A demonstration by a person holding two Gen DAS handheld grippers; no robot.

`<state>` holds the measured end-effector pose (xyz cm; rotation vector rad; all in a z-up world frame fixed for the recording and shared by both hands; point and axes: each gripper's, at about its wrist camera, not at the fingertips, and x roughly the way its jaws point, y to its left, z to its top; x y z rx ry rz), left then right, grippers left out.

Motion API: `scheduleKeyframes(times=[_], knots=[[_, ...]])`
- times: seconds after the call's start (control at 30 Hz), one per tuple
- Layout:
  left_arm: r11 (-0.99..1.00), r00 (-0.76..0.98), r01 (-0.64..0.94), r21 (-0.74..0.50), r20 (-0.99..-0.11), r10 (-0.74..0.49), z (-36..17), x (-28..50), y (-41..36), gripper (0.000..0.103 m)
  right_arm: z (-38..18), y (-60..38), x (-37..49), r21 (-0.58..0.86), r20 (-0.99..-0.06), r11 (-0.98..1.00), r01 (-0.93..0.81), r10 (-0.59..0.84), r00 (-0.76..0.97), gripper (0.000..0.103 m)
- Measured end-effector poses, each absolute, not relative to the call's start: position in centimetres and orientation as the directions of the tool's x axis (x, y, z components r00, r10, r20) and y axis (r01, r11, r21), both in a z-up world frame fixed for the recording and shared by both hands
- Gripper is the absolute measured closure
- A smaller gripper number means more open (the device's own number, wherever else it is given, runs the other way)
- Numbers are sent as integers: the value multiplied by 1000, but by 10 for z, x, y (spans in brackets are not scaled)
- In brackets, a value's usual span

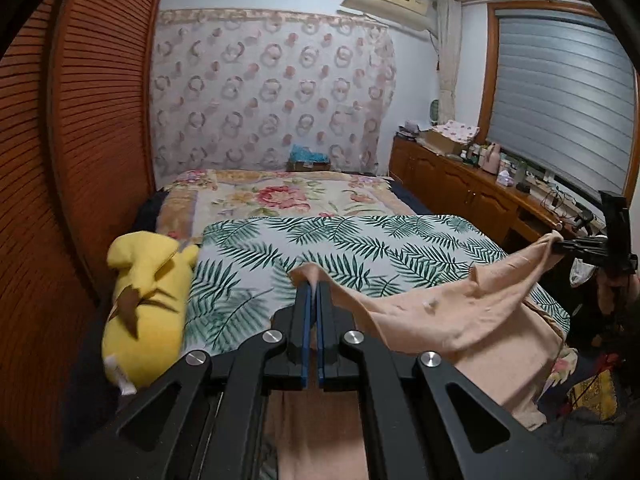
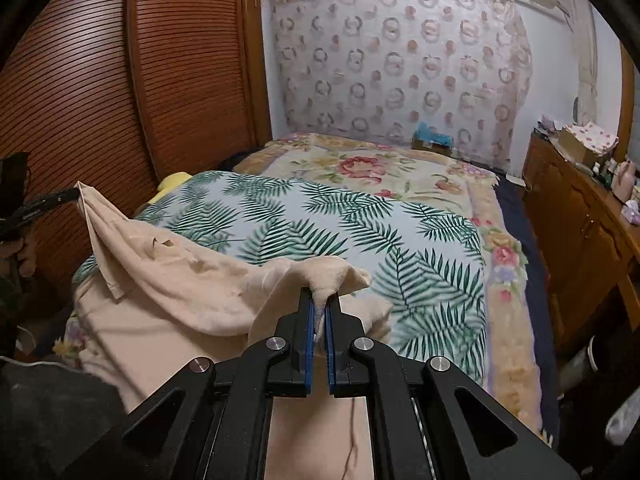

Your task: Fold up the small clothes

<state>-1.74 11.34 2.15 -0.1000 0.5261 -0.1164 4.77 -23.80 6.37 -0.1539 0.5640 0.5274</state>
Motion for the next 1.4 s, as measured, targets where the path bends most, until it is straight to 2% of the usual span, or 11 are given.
scheduleKeyframes(times=[0.23,0.57,0.6,0.7,0.77,0.83,1.07,1.13,1.2,1.23,1.4], knots=[[988,871,55,-148,-477,-120,19,-55,117,100,76,-258,-12,15,-551,856,-517,439,710,98],[988,837,51,-142,-534,-120,-12,-37,115,99,35,-263,-1,60,-633,880,-471,399,663,98],[989,834,51,-141,-539,-120,-13,-35,115,96,34,-263,-1,54,-635,881,-470,393,665,98],[989,825,57,-137,-552,-124,-19,-29,111,66,36,-258,-1,45,-637,881,-472,389,666,98],[988,816,59,-145,-563,-131,-24,-24,108,35,36,-256,-3,39,-638,880,-473,386,666,98],[987,817,61,-146,-561,-134,-26,-19,108,26,35,-255,-2,41,-638,883,-468,384,668,97],[991,806,33,-126,-583,-101,-32,-9,105,26,40,-261,-9,33,-617,884,-467,386,686,86],[992,804,28,-122,-587,-95,-34,-7,106,26,41,-261,-8,22,-608,883,-469,384,695,77],[992,801,23,-122,-592,-91,-38,-2,107,26,44,-262,-8,3,-598,887,-462,373,710,60],[992,799,25,-127,-594,-96,-40,1,108,26,43,-262,-5,-7,-595,889,-458,365,716,57],[990,779,30,-135,-618,-108,-51,27,113,26,34,-262,27,10,-600,894,-448,364,712,55]])
